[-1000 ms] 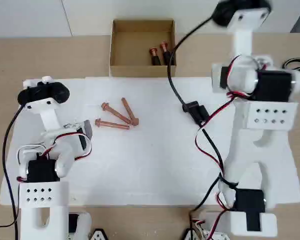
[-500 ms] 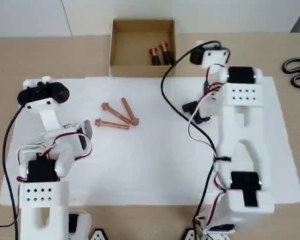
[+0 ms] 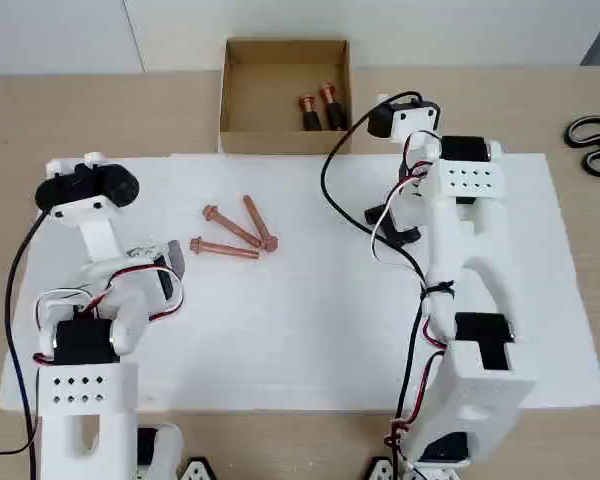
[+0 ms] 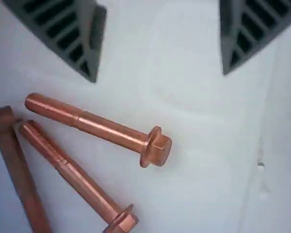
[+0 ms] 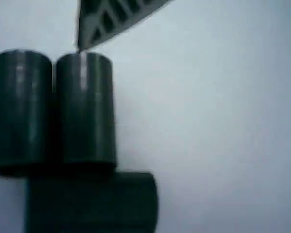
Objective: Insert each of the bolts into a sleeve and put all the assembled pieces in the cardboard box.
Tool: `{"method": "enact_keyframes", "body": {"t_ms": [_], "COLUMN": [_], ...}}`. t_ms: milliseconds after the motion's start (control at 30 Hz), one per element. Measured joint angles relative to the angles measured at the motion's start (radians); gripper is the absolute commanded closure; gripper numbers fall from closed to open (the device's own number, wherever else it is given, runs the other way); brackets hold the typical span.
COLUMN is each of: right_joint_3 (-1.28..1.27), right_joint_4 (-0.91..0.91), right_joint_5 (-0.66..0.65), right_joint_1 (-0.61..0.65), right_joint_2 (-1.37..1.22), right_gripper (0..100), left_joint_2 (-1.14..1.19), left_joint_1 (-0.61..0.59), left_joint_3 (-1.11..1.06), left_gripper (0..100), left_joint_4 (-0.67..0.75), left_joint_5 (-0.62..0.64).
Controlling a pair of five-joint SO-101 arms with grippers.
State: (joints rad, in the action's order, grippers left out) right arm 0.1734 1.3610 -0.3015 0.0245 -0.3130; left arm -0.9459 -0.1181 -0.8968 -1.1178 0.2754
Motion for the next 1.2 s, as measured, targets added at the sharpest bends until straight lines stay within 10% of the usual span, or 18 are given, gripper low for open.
{"method": "enact_keyframes", "body": {"t_ms": [1200], "right_joint_3": [-0.003], "right_joint_4": [-0.153], "right_joint_5": [0.000], "right_joint_1": [0.002], "right_joint_2": [-0.173], "right_gripper": [86.9], "left_joint_2": [0.000], "left_joint_1": [0.000], "left_joint_3": [0.000], "left_gripper": [84], "left_joint_4": [0.000], "left_joint_5": [0.000]}}
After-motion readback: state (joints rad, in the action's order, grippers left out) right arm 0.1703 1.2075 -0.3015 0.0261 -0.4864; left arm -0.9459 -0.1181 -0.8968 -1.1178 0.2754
